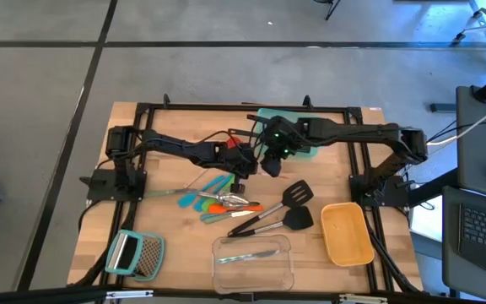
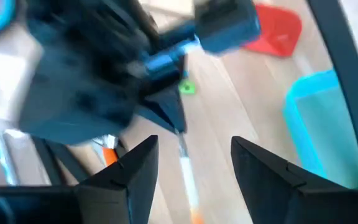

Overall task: Pick & Place Kitchen Items
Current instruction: Put the orange table knife into the transparent bin

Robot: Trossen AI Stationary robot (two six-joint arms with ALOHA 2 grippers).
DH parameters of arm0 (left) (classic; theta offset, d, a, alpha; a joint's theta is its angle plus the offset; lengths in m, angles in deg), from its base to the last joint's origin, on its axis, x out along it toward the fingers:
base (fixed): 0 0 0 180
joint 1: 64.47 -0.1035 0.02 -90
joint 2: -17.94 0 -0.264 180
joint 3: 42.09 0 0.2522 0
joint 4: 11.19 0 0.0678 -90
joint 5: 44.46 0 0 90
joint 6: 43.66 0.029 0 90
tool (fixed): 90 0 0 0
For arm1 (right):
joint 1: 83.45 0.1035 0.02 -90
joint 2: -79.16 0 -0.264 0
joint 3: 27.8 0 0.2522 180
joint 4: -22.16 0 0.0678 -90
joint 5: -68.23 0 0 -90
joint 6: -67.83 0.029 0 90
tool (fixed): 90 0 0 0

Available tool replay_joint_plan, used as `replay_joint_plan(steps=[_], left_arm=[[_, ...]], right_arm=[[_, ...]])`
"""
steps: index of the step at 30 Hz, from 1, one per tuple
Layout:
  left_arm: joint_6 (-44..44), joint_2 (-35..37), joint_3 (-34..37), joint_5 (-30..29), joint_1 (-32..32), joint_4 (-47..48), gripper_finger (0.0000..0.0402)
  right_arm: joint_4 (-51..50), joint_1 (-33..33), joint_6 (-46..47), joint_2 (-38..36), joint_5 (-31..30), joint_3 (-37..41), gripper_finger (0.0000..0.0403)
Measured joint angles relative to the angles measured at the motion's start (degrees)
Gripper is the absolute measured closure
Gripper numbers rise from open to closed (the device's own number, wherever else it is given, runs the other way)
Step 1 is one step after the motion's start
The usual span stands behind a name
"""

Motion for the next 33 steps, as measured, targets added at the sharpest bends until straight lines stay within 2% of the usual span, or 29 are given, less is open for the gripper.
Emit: replay_joint_plan(steps=[4,7,15,19,21,24,27,33], left_arm=[[-3.8,0.6,-1.5,4.1,-0.1,1.5,0.0399],[-4.6,0.8,-4.0,4.6,-0.1,5.4,0.0399],[-6.8,0.9,-8.7,3.8,0.6,8.2,0.0399],[-8.2,2.7,-10.7,1.5,1.7,11.3,0.0399],[-8.9,4.0,-11.6,2.0,2.8,13.4,0.0399],[-11.0,6.1,-12.3,6.2,4.7,13.8,0.0399],[-16.7,8.2,-12.6,9.3,7.1,14.1,0.0399],[-26.3,11.0,-12.6,7.1,14.6,14.2,0.0399]], right_arm=[[-0.7,0.7,2.0,-3.8,-3.6,0.0,0.02],[-1.2,1.5,3.2,-6.9,-6.3,0.0,0.02],[-2.3,3.5,5.9,-14.2,-10.6,0.1,0.02],[-2.2,5.4,8.5,-17.9,-12.3,0.1,0.02],[-2.2,6.7,9.0,-19.5,-13.9,0.1,0.02],[-2.2,8.0,8.9,-21.3,-14.9,0.1,0.02],[-2.3,8.3,8.9,-22.7,-14.9,0.1,0.02],[-2.9,8.3,8.9,-23.1,-12.9,0.1,0.02]])
